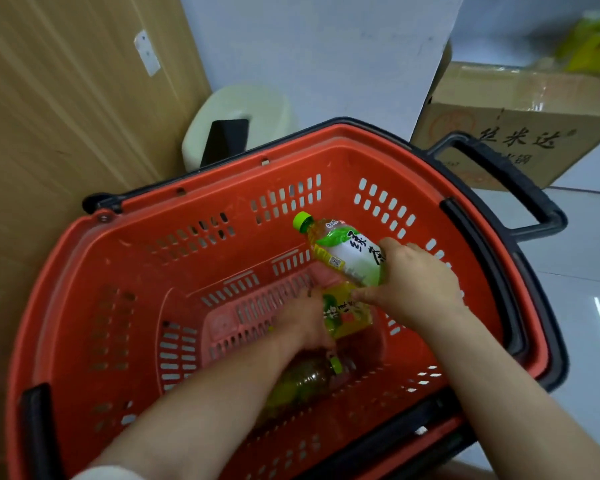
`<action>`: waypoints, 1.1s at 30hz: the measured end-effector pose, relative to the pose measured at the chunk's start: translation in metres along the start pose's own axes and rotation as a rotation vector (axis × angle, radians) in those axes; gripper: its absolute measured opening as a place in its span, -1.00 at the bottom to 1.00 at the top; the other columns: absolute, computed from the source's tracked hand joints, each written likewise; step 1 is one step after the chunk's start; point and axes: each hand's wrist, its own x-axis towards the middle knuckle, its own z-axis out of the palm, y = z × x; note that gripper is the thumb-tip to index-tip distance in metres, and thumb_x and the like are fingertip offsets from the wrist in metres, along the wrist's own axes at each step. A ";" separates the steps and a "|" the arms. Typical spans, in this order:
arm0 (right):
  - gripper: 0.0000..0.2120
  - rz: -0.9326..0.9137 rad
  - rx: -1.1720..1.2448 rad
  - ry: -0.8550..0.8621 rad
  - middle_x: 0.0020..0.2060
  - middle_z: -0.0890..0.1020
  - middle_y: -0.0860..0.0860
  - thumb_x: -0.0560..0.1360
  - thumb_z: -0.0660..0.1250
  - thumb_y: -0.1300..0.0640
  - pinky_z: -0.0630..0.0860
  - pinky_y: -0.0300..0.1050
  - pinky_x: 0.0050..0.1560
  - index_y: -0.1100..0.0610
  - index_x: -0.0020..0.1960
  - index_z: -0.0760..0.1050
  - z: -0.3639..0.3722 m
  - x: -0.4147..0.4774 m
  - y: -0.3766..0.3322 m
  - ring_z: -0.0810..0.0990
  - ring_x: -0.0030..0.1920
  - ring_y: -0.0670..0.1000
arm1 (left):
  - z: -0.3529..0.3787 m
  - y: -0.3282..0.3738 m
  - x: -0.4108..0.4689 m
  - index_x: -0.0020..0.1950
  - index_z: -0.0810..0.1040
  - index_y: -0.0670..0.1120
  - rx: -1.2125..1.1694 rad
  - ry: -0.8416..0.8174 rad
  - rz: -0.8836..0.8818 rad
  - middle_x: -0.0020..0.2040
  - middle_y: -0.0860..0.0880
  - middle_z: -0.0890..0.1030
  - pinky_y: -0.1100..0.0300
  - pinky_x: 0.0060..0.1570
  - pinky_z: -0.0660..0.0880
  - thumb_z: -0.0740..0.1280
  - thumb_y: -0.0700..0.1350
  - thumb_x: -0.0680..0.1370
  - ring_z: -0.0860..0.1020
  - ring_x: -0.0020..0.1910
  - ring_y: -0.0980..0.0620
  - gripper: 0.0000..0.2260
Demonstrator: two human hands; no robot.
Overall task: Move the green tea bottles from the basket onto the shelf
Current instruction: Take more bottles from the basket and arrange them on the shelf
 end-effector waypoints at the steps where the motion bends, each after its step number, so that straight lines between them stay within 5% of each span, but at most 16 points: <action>1: -0.37 -0.012 0.003 0.019 -0.03 0.53 0.03 0.25 0.47 -0.27 0.41 -0.08 -0.20 0.07 0.14 0.40 -0.002 -0.001 -0.001 0.56 -0.02 0.11 | -0.015 -0.004 -0.011 0.50 0.08 -0.08 0.085 -0.004 0.020 0.42 -0.14 0.29 0.04 0.26 0.40 0.55 0.10 0.21 0.38 0.33 -0.19 0.01; 6: -0.30 -0.043 0.067 0.099 0.11 0.51 0.01 0.28 0.46 -0.25 0.45 0.07 0.07 0.01 0.30 0.34 -0.012 -0.005 -0.004 0.55 0.13 0.13 | -0.097 -0.029 -0.096 0.51 0.04 -0.03 0.336 0.068 0.110 0.40 -0.03 0.26 -0.07 0.23 0.41 0.56 0.11 0.18 0.30 0.33 -0.16 0.05; 13: -0.38 -0.090 0.687 0.001 0.00 0.63 0.05 0.20 0.59 0.03 0.52 0.05 0.04 0.08 0.18 0.42 -0.053 -0.028 -0.049 0.61 -0.04 0.12 | -0.190 -0.056 -0.257 0.50 0.01 0.04 0.519 0.342 0.139 0.46 0.02 0.19 0.00 0.37 0.27 0.53 0.10 0.18 0.18 0.43 -0.06 0.03; 17: -0.43 -0.284 1.015 -0.049 -0.15 0.62 0.03 0.19 0.61 0.21 0.56 -0.02 -0.15 0.09 0.09 0.39 -0.093 -0.069 -0.108 0.61 -0.21 0.03 | -0.218 -0.067 -0.351 0.43 0.21 0.00 0.703 0.555 0.100 0.33 -0.08 0.42 0.00 0.26 0.41 0.53 0.08 0.04 0.40 0.32 -0.13 0.01; 23: -0.47 -0.602 1.282 -0.148 -0.10 0.67 0.03 0.23 0.58 0.27 0.59 -0.26 -0.20 0.15 0.12 0.44 -0.138 -0.148 -0.214 0.67 -0.18 -0.09 | -0.249 -0.080 -0.501 0.45 0.23 -0.01 0.888 0.668 -0.095 0.33 -0.16 0.42 0.00 0.24 0.40 0.56 0.06 0.07 0.42 0.30 -0.16 0.00; 29: -0.51 -0.820 1.264 -0.172 -0.11 0.66 -0.06 0.20 0.61 0.20 0.55 -0.16 -0.09 0.08 0.03 0.46 -0.157 -0.213 -0.315 0.63 -0.14 -0.14 | -0.269 -0.099 -0.630 0.45 0.22 -0.02 1.010 0.690 -0.324 0.33 -0.14 0.42 -0.05 0.33 0.31 0.60 0.07 0.09 0.40 0.32 -0.13 0.01; 33: -0.53 -0.907 1.261 -0.180 -0.15 0.62 -0.13 0.22 0.60 0.24 0.49 -0.44 -0.27 0.09 0.05 0.47 -0.161 -0.241 -0.364 0.58 -0.26 -0.33 | -0.278 -0.121 -0.672 0.50 0.06 0.03 1.050 0.615 -0.481 0.45 -0.12 0.26 -0.10 0.42 0.10 0.56 -0.03 0.20 0.23 0.44 -0.14 0.00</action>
